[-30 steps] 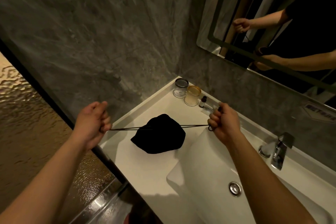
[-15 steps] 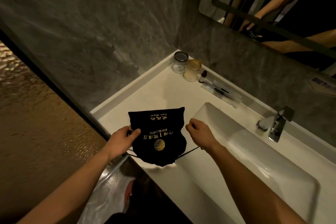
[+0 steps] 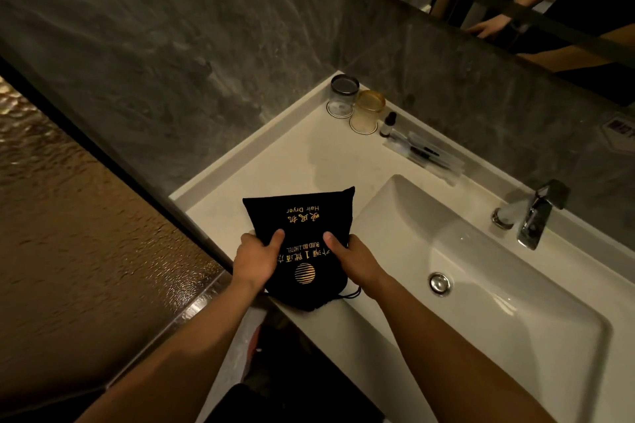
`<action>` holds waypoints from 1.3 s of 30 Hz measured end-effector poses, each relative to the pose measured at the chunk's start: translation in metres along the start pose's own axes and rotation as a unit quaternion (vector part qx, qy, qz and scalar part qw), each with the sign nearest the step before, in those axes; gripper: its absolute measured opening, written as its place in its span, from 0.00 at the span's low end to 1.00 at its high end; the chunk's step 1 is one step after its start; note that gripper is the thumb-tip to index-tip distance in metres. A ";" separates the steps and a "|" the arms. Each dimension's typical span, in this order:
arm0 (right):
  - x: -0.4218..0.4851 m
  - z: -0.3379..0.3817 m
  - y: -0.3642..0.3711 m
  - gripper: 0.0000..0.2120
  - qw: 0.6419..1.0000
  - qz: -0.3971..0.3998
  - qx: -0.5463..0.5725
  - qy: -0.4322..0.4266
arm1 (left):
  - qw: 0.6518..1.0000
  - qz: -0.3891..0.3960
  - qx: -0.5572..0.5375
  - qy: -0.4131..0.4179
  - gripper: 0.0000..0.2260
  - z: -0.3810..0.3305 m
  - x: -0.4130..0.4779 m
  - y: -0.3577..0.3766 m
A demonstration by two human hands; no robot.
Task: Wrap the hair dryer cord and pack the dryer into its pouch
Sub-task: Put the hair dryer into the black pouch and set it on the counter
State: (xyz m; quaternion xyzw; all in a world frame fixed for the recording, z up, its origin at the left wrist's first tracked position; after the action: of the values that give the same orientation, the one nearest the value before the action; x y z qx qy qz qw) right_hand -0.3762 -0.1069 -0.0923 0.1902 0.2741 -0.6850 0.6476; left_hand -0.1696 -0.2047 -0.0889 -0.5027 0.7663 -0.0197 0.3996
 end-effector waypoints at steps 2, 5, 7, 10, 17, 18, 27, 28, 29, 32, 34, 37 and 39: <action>-0.005 0.006 0.004 0.30 0.999 0.013 0.039 0.006 | 0.998 0.013 -0.062 0.010 0.25 -0.005 0.004 0.005; -0.007 0.002 0.006 0.26 0.994 0.014 0.103 0.029 | 0.989 0.067 -0.131 0.025 0.15 -0.016 0.001 0.014; -0.010 0.003 0.009 0.25 0.990 0.000 0.136 0.038 | 0.984 0.094 -0.147 0.042 0.14 -0.020 0.002 0.017; -0.011 -0.004 0.014 0.20 0.984 -0.023 0.172 0.039 | 0.981 0.100 -0.141 0.090 0.15 -0.022 0.005 0.017; -0.032 -0.023 0.022 0.18 0.955 -0.115 0.274 -0.022 | 0.964 0.186 -0.091 0.165 0.18 -0.045 0.002 0.035; -0.037 -0.029 0.019 0.18 0.949 -0.136 0.282 -0.019 | 0.960 0.202 -0.083 0.177 0.18 -0.048 0.001 0.040; -0.133 -0.067 -0.020 0.12 0.886 -0.331 0.322 -0.032 | 0.900 0.363 -0.039 0.239 0.10 -0.094 -0.046 0.131; -0.146 -0.071 -0.027 0.12 0.879 -0.351 0.320 -0.032 | 0.893 0.380 -0.033 0.239 0.10 -0.098 -0.055 0.144; -0.160 -0.076 -0.034 0.12 0.874 -0.370 0.314 -0.032 | 0.886 0.396 -0.025 0.241 0.11 -0.102 -0.063 0.158; -0.203 -0.091 -0.052 0.12 0.857 -0.417 0.301 -0.032 | 0.860 0.449 -0.001 0.243 0.14 -0.110 -0.088 0.200; -0.231 -0.104 -0.065 0.13 0.846 -0.445 0.293 -0.023 | 0.842 0.486 0.016 0.235 0.15 -0.112 -0.105 0.231; -0.272 -0.130 -0.085 0.14 0.831 -0.480 0.282 -0.007 | 0.817 0.534 0.027 0.214 0.15 -0.114 -0.135 0.279; -0.298 -0.150 -0.099 0.16 0.822 -0.496 0.281 -0.002 | 0.815 0.543 0.025 0.199 0.14 -0.116 -0.158 0.309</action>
State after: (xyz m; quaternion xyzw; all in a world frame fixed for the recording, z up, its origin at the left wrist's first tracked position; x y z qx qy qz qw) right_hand -0.4620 0.2207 -0.0128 0.2009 0.1261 -0.9613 0.1401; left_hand -0.4483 0.0297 -0.0502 0.0204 0.9768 0.0819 0.1970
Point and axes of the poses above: each hand's wrist, its own x-axis towards the middle knuckle, its own y-axis out of the palm, z = x × y, the point moved 6 cm from there along x, towards the middle knuckle, and after that the axes turned 9 degrees about z, right-handed, at the moved point
